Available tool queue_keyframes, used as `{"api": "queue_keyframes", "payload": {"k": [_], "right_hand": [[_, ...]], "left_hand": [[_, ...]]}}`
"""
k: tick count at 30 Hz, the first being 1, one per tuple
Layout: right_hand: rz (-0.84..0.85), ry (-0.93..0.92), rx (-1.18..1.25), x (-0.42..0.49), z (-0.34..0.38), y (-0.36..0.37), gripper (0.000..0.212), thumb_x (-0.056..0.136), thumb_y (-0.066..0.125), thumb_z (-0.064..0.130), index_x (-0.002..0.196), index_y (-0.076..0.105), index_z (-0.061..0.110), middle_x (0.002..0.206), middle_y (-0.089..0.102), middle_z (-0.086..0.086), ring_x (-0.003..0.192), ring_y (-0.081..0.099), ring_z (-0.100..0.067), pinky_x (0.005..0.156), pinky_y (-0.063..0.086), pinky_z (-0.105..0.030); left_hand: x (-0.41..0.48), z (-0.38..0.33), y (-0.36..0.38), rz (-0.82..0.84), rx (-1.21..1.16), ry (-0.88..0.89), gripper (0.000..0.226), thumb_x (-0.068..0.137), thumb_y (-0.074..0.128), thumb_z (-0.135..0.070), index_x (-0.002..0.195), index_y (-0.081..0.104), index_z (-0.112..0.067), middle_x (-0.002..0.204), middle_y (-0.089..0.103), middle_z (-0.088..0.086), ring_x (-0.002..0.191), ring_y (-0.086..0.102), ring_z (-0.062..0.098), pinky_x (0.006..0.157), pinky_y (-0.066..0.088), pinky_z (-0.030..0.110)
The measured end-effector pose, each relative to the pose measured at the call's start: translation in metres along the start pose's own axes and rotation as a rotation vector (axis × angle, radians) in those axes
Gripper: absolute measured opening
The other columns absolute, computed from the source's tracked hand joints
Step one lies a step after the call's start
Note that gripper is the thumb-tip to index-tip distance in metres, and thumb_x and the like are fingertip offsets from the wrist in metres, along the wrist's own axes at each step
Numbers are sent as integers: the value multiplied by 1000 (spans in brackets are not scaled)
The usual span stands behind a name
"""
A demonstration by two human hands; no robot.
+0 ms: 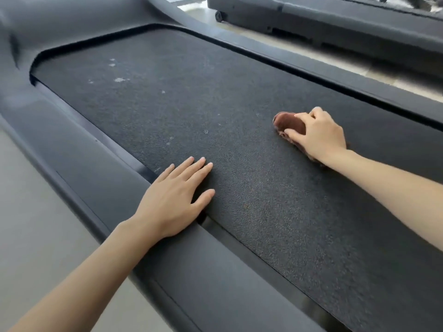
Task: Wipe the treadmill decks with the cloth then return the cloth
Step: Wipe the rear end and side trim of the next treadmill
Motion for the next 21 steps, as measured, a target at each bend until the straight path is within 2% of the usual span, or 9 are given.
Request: {"api": "queue_keyframes", "payload": {"k": [5,11,16,21], "right_hand": [[-13,3,22,70,15,29,49,90,54,46,127,54,14,113,47,-19,111,45,-36,88,42,-44],[-23,-118,11,91,47,35,48,89,55,45,123,56,12,109,47,-19,106,48,-37,86,43,-45],[-27,-428,113,23,98,12,44,82,61,49,113,62,18,93,50,-10,88,53,-31,75,44,-39],[15,-716,238,-93,127,-28,46,82,53,57,107,65,20,89,55,-5,77,54,-24,68,47,-36]], "left_hand": [[-2,-4,1,7,-1,8,70,80,0,-67,146,8,-45,153,-4,-25,140,-14,-4,115,-9,25],[0,-5,-1,29,-16,-8,61,88,14,-59,146,16,-41,152,3,-26,140,-8,-5,117,-5,25],[-6,-7,-5,35,-30,-29,51,98,27,-45,147,23,-32,154,11,-19,142,-1,-2,118,2,28],[-18,-11,-2,80,54,-38,56,98,28,-46,149,10,-30,155,-1,-17,142,-9,1,117,-4,25]]}}
Point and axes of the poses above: each hand's wrist, its own x-axis towards the middle knuckle, its own y-axis out of the palm, z = x × y, the point moved 9 cm from there along x, towards the middle knuckle
